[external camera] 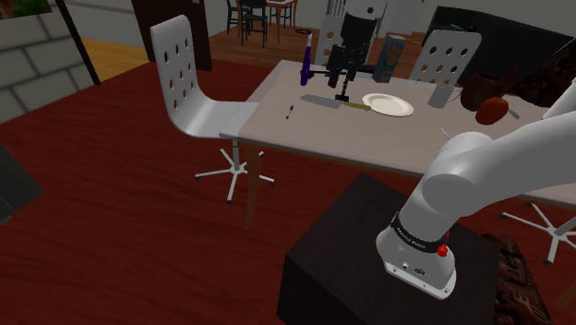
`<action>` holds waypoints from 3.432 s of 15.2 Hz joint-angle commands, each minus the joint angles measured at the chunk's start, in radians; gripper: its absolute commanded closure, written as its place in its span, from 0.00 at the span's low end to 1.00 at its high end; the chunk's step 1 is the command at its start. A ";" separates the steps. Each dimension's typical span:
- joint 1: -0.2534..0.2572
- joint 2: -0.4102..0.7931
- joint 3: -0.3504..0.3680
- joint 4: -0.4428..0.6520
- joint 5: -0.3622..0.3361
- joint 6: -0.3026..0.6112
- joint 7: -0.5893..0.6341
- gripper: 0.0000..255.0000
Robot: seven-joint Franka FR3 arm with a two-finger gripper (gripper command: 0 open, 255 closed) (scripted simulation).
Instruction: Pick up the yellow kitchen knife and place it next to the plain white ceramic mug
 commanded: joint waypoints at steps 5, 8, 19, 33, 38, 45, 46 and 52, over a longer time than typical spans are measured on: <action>-0.013 0.107 -0.139 -0.009 -0.067 0.113 -0.219 0.00; -0.014 0.182 -0.208 0.012 -0.086 0.167 -0.329 0.00; 0.016 0.569 -0.438 0.209 -0.003 0.335 -0.772 0.00; -0.118 1.097 -0.454 0.605 0.305 0.363 -1.248 0.00; -0.127 1.135 -0.440 0.580 0.333 0.421 -1.266 0.00; -0.127 1.135 -0.439 0.580 0.333 0.421 -1.266 0.00; -0.127 1.135 -0.439 0.580 0.333 0.421 -1.266 0.00; -0.127 1.135 -0.439 0.580 0.333 0.421 -1.266 1.00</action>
